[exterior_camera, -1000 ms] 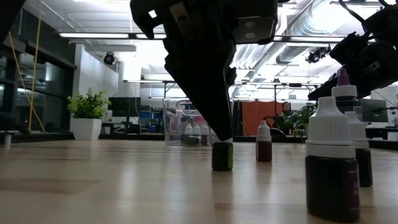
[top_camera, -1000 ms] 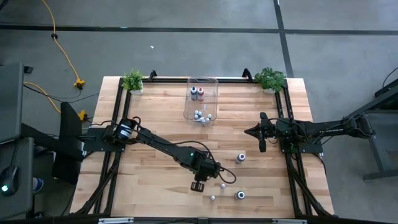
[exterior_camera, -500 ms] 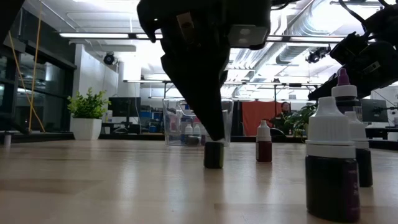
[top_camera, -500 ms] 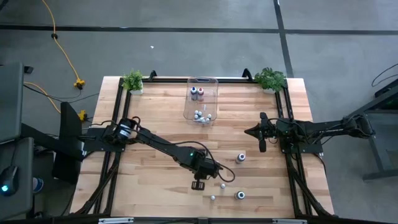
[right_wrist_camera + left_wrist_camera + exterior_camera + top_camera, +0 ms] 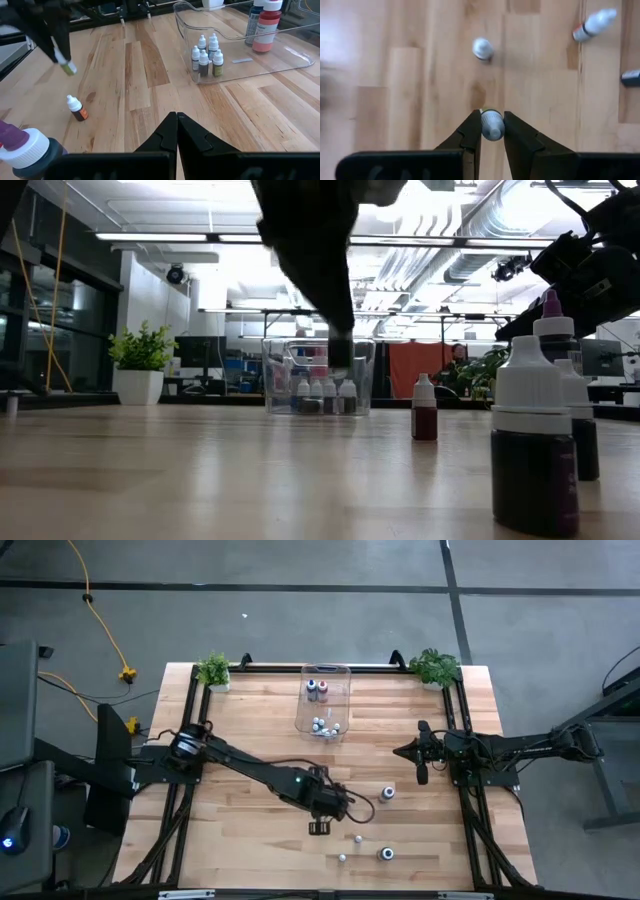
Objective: Pick & Place food coloring
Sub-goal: Put the small green food coloring into the transparent bin
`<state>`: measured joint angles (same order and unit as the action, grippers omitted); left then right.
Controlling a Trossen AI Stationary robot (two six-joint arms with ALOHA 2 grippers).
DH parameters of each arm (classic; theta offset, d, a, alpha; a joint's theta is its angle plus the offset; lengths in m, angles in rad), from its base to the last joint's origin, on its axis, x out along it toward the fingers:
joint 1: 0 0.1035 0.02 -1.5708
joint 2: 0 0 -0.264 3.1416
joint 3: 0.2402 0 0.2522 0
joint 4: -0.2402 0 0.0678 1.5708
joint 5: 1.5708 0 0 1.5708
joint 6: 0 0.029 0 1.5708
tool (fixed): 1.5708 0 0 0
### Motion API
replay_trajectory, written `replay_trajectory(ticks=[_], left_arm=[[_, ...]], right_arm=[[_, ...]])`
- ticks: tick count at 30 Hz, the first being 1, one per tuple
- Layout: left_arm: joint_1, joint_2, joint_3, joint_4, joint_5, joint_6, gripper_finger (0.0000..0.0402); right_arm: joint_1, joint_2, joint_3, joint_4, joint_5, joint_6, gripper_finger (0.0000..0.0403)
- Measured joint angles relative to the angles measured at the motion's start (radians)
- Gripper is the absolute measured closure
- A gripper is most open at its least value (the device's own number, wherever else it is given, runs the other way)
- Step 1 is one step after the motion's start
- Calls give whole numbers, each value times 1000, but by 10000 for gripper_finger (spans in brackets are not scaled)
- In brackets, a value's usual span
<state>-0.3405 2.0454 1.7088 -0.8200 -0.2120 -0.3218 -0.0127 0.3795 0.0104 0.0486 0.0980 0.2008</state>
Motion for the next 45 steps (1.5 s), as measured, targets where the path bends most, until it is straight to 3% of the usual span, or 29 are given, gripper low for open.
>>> replay_trajectory(ticks=[13,26,33,45], left_arm=[[0,-175,0,-148,-292,-163,346],[41,-246,1,-225,-535,-255,346],[172,-253,0,-236,-546,-249,346],[460,-252,0,-213,-335,-180,346]], right_arm=[[0,0,0,-1,0,0,402],[0,0,0,0,0,0,402],[0,0,0,0,0,0,402],[0,0,0,0,0,0,402]])
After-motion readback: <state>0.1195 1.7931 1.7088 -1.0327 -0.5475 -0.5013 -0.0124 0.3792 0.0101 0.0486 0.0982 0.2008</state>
